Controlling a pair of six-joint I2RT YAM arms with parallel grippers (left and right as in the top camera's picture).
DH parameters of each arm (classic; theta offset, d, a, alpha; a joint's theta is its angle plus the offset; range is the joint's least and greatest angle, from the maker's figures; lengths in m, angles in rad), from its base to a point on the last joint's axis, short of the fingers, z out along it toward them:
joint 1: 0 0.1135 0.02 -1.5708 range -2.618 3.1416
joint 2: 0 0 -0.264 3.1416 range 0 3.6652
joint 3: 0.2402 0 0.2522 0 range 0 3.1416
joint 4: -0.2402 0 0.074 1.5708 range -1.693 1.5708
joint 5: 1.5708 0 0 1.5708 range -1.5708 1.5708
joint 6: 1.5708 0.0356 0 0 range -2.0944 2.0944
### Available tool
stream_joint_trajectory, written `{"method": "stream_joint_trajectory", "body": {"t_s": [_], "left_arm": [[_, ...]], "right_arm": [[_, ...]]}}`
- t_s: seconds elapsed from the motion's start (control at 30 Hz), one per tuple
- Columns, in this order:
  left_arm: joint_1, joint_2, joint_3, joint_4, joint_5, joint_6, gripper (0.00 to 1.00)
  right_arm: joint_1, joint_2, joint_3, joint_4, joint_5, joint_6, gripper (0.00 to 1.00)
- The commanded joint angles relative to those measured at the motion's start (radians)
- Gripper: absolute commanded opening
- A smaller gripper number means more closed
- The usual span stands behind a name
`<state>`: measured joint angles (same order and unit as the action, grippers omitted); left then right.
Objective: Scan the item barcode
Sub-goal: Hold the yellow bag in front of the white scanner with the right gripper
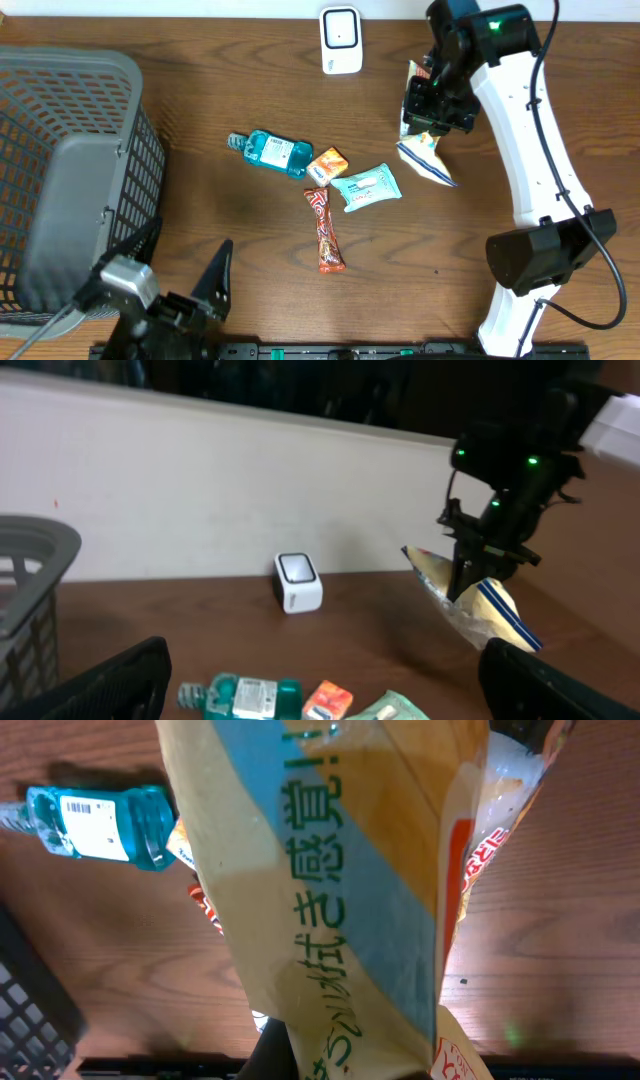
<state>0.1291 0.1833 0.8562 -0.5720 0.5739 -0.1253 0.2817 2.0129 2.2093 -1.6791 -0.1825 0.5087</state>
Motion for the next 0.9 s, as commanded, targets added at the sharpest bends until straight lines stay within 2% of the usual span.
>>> {"method": "stream_joint_trajectory", "body": {"t_s": [0.0, 0.33, 0.5, 0.7, 0.87], "left_arm": [[0.003, -0.059, -0.038, -0.004, 0.021, 0.05, 0.98], [-0.008, -0.17, -0.229, -0.021, 0.013, 0.05, 0.98], [-0.05, -0.169, -0.386, 0.047, -0.004, 0.05, 0.98], [-0.07, -0.169, -0.51, 0.092, -0.179, 0.038, 0.98], [-0.07, -0.169, -0.567, 0.092, -0.278, 0.039, 0.98]], "right_arm": [[0.048, -0.018, 0.014, 0.0, 0.024, 0.023, 0.01], [0.187, -0.018, 0.014, 0.075, 0.132, 0.022, 0.01], [0.224, -0.016, 0.014, 0.187, 0.132, -0.014, 0.01], [0.237, -0.016, 0.014, 0.302, 0.132, -0.194, 0.01], [0.237, -0.014, 0.014, 0.395, 0.132, -0.264, 0.01]]}}
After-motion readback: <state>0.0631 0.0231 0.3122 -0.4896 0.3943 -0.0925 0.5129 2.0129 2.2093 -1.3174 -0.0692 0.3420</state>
